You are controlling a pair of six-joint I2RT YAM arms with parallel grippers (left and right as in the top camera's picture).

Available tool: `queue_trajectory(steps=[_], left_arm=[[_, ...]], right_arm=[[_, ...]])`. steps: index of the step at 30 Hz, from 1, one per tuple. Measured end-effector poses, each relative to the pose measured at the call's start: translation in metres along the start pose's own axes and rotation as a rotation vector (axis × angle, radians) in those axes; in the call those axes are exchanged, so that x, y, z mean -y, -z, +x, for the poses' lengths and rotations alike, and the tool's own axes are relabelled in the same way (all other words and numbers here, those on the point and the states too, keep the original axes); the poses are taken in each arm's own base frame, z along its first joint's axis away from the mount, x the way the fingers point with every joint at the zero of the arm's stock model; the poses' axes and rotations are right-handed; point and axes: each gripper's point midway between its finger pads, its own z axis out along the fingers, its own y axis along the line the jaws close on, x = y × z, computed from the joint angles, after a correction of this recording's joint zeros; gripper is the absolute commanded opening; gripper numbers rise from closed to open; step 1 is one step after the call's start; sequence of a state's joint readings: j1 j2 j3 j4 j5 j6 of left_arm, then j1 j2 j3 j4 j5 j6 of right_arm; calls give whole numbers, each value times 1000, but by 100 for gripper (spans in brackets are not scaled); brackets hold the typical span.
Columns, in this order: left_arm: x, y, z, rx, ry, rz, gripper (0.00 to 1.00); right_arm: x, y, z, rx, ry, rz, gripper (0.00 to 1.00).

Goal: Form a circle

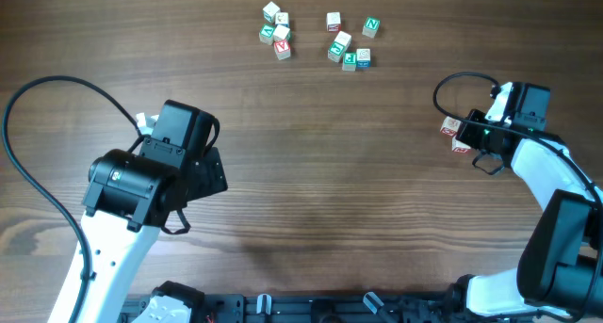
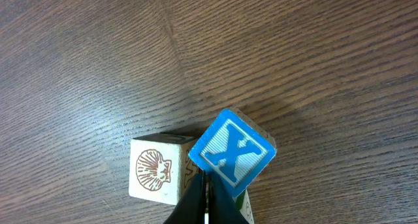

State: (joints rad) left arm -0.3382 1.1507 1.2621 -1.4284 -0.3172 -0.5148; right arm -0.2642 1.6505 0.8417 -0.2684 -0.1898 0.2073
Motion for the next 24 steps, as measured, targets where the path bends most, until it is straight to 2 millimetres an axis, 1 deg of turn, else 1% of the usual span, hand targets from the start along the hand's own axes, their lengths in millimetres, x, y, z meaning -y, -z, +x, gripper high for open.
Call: queue_trajectory(steps=[12, 14, 17, 19, 21, 23, 24], left_arm=[[0, 0, 0, 0, 0, 0, 100], [0, 0, 0, 0, 0, 0, 100], [0, 0, 0, 0, 0, 0, 100], [0, 0, 0, 0, 0, 0, 100], [0, 0, 0, 0, 0, 0, 100], [0, 0, 0, 0, 0, 0, 100], [0, 0, 0, 0, 0, 0, 100]], right_arm=[[-2, 0, 0, -1, 5, -12, 4], [-3, 4, -1, 3, 10, -14, 4], [-10, 23, -10, 48, 37, -26, 4], [-16, 45, -19, 99, 65, -38, 4], [-20, 60, -22, 128, 83, -43, 4], [-22, 69, -25, 150, 87, -46, 4], [-22, 70, -25, 151, 88, -46, 4]])
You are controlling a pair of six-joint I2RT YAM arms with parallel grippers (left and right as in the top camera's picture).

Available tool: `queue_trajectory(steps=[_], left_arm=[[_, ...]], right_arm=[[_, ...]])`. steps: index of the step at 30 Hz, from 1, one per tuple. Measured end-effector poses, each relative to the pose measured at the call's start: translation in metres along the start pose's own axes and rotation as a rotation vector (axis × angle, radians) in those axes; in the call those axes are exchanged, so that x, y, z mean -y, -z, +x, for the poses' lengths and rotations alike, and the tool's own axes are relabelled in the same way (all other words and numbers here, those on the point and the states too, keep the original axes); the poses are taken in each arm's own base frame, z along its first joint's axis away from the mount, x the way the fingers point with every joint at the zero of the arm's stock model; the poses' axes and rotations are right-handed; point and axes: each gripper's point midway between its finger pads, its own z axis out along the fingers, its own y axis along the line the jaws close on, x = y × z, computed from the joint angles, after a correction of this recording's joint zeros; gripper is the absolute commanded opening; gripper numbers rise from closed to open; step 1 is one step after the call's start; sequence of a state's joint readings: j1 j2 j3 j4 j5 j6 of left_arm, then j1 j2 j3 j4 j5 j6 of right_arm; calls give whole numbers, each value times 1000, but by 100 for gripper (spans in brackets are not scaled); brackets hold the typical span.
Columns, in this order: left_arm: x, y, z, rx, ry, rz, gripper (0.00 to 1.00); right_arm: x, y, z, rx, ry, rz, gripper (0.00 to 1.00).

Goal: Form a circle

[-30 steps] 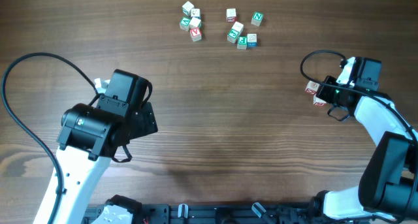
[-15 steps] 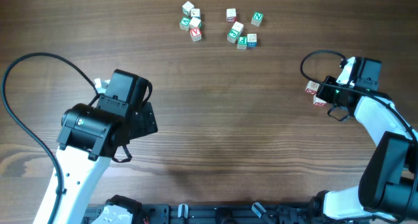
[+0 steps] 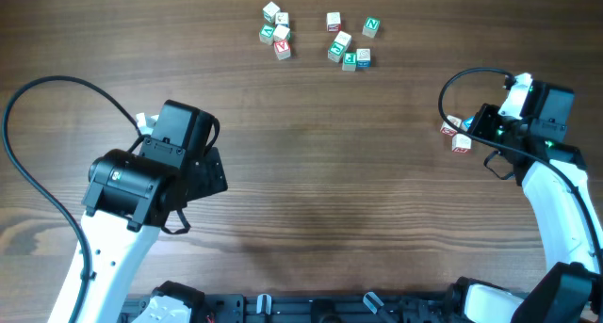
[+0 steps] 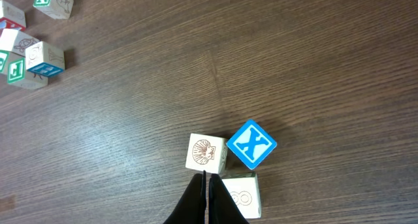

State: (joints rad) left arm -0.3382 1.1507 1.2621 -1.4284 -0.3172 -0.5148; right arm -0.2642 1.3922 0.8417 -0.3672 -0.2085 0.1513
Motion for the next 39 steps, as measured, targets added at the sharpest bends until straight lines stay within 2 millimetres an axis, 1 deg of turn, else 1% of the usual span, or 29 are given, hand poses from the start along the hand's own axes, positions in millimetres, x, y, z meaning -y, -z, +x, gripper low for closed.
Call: queue_trajectory(steps=[7, 8, 9, 10, 11, 12, 13, 16, 17, 18, 20, 22, 24, 27, 28, 30, 34, 36, 39], left_arm=[[0, 0, 0, 0, 0, 0, 100], [0, 0, 0, 0, 0, 0, 100], [0, 0, 0, 0, 0, 0, 100], [0, 0, 0, 0, 0, 0, 100], [0, 0, 0, 0, 0, 0, 100], [0, 0, 0, 0, 0, 0, 100], [0, 0, 0, 0, 0, 0, 100], [0, 0, 0, 0, 0, 0, 100], [0, 0, 0, 0, 0, 0, 100], [0, 0, 0, 0, 0, 0, 100], [0, 0, 0, -1, 0, 0, 100], [0, 0, 0, 0, 0, 0, 100], [0, 0, 0, 0, 0, 0, 100], [0, 0, 0, 0, 0, 0, 100], [0, 0, 0, 0, 0, 0, 100], [0, 0, 0, 0, 0, 0, 100], [0, 0, 0, 0, 0, 0, 100], [0, 0, 0, 0, 0, 0, 100], [0, 0, 0, 0, 0, 0, 100]], right_arm=[[0, 0, 2, -7, -2, 1, 4], [1, 0, 6, -23, -5, 3, 9], [1, 0, 8, -34, -7, 3, 23], [-3, 3, 11, -43, -8, -15, 34], [-10, 9, 9, -34, -7, -48, 54], [-20, 20, 3, -4, 4, -97, 72], [-30, 32, -3, 32, 17, -137, 100], [-55, 78, -22, 164, 65, -232, 100], [-70, 111, -30, 253, 104, -290, 100], [-77, 125, -32, 293, 123, -314, 100], [-93, 171, -40, 431, 177, -365, 100], [-104, 211, -41, 552, 224, -395, 100], [-112, 245, -37, 645, 243, -423, 99], [-119, 279, -28, 737, 262, -454, 100], [-121, 286, -25, 751, 252, -467, 100], [-122, 293, -22, 761, 223, -486, 100], [-125, 295, -20, 741, 156, -530, 100], [-128, 296, -18, 739, 186, -540, 100], [-136, 295, -15, 770, 309, -556, 100]])
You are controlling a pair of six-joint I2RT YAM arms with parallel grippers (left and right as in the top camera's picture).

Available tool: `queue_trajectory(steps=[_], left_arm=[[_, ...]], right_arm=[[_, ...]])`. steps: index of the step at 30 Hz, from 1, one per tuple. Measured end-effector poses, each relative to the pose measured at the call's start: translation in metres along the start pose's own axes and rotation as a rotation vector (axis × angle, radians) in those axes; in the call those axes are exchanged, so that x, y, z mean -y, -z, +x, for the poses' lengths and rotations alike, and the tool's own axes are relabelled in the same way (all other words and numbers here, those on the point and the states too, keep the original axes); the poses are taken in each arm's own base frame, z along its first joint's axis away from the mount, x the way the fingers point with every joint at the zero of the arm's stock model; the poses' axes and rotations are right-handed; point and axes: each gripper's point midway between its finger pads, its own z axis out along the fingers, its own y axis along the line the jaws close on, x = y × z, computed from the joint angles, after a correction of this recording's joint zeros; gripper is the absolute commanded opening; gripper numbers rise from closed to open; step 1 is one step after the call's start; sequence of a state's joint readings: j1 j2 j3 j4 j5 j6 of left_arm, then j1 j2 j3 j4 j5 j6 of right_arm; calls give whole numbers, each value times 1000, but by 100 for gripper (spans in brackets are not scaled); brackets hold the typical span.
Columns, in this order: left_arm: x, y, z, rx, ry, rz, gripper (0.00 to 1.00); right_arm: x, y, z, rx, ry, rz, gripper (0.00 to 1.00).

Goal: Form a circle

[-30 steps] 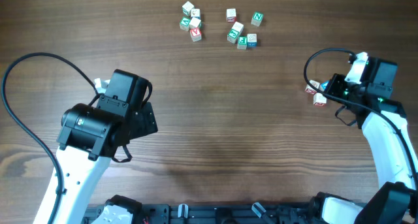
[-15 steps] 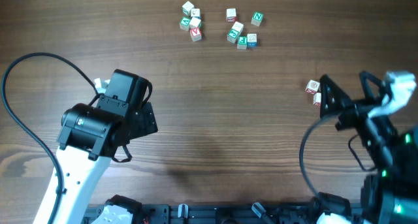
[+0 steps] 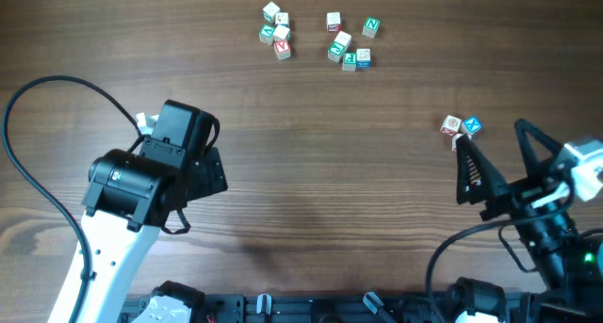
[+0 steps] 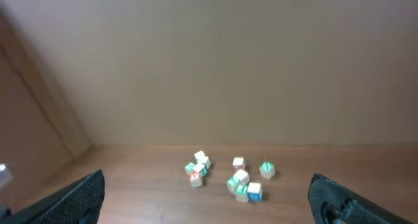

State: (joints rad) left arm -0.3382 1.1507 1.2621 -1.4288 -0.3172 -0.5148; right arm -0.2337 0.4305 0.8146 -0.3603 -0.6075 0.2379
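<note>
Several small lettered cubes lie at the far side of the table in two loose clusters, one on the left (image 3: 275,31) and one on the right (image 3: 350,42); the right wrist view shows the left cluster (image 4: 198,168) and the right cluster (image 4: 245,181) small and blurred. A shell block (image 3: 451,125) and a blue X block (image 3: 472,125) sit together at the right. My right gripper (image 3: 488,135) is open wide and empty, just on the near side of that pair. In its own view the right gripper (image 4: 209,201) looks level across the table. My left arm (image 3: 155,172) rests at the left, its fingers hidden.
The left arm's black cable (image 3: 38,97) loops over the left of the wooden table (image 3: 330,172). A pale wall (image 4: 215,61) rises behind the far edge. The right arm's base and cable (image 3: 471,243) fill the near right corner.
My right gripper was shut and pointing down beside the shell, X and a third block. Now it is open wide, back toward the near right corner, and looks level across the table.
At first my shut right gripper was low and close over the blue X and shell blocks. Then it stood higher, still shut, with three blocks grouped below it. Now it is open and back from them. The left arm and far clusters stayed put.
</note>
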Motion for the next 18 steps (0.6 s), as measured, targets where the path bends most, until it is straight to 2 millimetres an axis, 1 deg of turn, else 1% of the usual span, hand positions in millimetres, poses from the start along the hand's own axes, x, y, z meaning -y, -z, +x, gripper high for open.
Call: queue_trajectory(steps=[2, 3, 4, 6, 8, 9, 11, 15, 18], left_arm=[[0, 0, 0, 0, 0, 0, 100], [0, 0, 0, 0, 0, 0, 100], [0, 0, 0, 0, 0, 0, 100], [0, 0, 0, -1, 0, -1, 100], [0, 0, 0, 2, 1, 1, 100], [0, 0, 0, 1, 0, 1, 100], [0, 0, 0, 0, 0, 0, 100], [0, 0, 0, 0, 0, 0, 100], [0, 0, 0, 0, 0, 0, 100]], right_arm=[[-4, -6, 8, 20, 84, -49, 100], [-9, -8, 16, 36, 134, -82, 100], [-13, -8, 15, 90, 192, -104, 100], [-24, 4, 25, 205, 299, -149, 100], [-28, 16, 37, 311, 378, -161, 100], [-26, 19, 52, 328, 393, -161, 100], [-19, 16, 63, 370, 406, -149, 100], [8, 4, 87, 365, 308, -47, 100], [21, 0, 91, 373, 252, 32, 100]])
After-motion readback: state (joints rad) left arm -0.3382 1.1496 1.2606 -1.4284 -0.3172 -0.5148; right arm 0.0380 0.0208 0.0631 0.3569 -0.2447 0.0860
